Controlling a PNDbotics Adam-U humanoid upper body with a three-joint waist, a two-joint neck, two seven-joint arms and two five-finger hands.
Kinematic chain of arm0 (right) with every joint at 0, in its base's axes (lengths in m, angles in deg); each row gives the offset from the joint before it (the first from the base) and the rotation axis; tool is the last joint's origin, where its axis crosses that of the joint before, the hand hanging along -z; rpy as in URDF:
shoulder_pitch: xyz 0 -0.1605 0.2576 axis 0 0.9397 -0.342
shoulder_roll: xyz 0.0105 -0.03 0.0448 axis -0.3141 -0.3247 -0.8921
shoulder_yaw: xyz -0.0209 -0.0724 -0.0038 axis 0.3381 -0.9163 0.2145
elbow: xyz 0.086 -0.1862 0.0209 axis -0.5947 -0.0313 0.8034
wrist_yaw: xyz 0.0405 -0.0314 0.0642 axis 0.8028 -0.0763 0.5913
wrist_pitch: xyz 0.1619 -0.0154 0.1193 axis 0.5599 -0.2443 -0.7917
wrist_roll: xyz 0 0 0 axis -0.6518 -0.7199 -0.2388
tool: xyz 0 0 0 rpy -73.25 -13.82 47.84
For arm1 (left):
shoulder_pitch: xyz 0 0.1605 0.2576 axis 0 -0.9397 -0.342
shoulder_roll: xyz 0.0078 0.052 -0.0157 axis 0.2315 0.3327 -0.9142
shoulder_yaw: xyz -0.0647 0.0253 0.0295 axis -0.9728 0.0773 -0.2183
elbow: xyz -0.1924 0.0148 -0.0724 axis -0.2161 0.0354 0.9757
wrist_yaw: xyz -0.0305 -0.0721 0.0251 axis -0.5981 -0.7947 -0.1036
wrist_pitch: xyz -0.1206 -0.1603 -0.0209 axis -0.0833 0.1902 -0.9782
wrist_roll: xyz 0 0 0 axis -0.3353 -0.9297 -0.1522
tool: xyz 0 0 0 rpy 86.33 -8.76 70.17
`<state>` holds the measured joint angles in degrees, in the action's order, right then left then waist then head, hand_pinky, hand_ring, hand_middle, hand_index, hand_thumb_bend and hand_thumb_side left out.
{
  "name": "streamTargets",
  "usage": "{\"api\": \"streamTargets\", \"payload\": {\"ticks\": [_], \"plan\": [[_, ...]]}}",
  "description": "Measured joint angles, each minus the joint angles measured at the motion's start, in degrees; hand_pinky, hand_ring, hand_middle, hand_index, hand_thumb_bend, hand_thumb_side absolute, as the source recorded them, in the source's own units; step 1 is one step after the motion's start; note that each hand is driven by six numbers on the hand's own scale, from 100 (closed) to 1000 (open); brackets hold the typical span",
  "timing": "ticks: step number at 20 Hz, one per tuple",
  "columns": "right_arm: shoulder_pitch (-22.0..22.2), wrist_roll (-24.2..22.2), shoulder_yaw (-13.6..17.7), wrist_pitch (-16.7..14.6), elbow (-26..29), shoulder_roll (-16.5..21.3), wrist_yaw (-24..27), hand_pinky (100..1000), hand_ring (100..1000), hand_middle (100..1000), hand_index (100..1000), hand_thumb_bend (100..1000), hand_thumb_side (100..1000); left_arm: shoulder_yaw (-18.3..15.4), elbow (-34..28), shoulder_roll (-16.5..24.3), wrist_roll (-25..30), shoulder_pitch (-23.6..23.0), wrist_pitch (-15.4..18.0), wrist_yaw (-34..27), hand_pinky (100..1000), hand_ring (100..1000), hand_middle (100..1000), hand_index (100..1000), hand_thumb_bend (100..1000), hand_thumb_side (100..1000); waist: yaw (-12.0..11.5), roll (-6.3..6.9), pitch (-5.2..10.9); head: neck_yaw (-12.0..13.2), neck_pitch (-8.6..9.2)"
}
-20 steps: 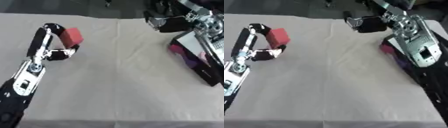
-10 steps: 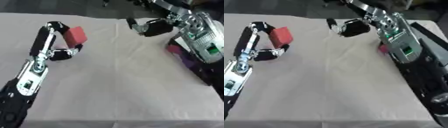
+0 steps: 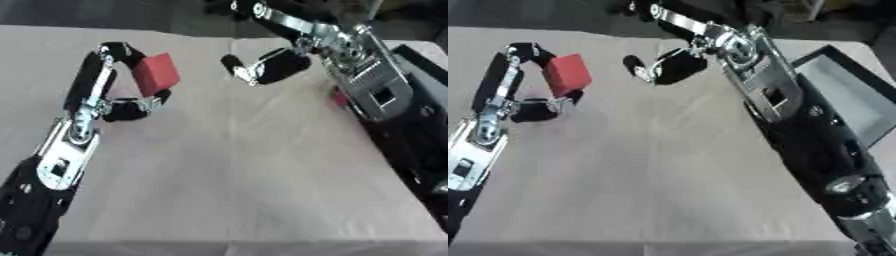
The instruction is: Pick up the objects with one hand, pass them to the other hand, and then place them into the box on the other side of the table.
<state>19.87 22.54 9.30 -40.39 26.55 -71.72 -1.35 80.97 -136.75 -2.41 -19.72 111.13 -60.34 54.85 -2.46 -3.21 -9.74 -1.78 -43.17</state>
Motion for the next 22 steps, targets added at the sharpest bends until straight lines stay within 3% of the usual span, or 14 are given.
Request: {"api": "streamTargets", "payload": {"ticks": [10, 22], "plan": [[-1.2, -3.4, -1.4, -3.7, -1.4, -2.6, -1.5, 964, 979, 935, 914, 277, 100, 0.0, -0.2, -1.2, 2.2, 0.3, 1.0, -1.3, 693, 465, 389, 468, 100, 100, -0.2, 0.15, 0.01, 0.1, -0.02], [-1.4, -0.8, -2.5, -5.0, -2.8, -5.5, -6.6, 952, 968, 920, 909, 315, 100, 0.0, -0.8, -2.7, 3.2, 0.4, 0.2, -3.2, 686, 454, 380, 467, 100, 100, -0.4, 0.16, 0.01, 0.2, -0.54]]}}
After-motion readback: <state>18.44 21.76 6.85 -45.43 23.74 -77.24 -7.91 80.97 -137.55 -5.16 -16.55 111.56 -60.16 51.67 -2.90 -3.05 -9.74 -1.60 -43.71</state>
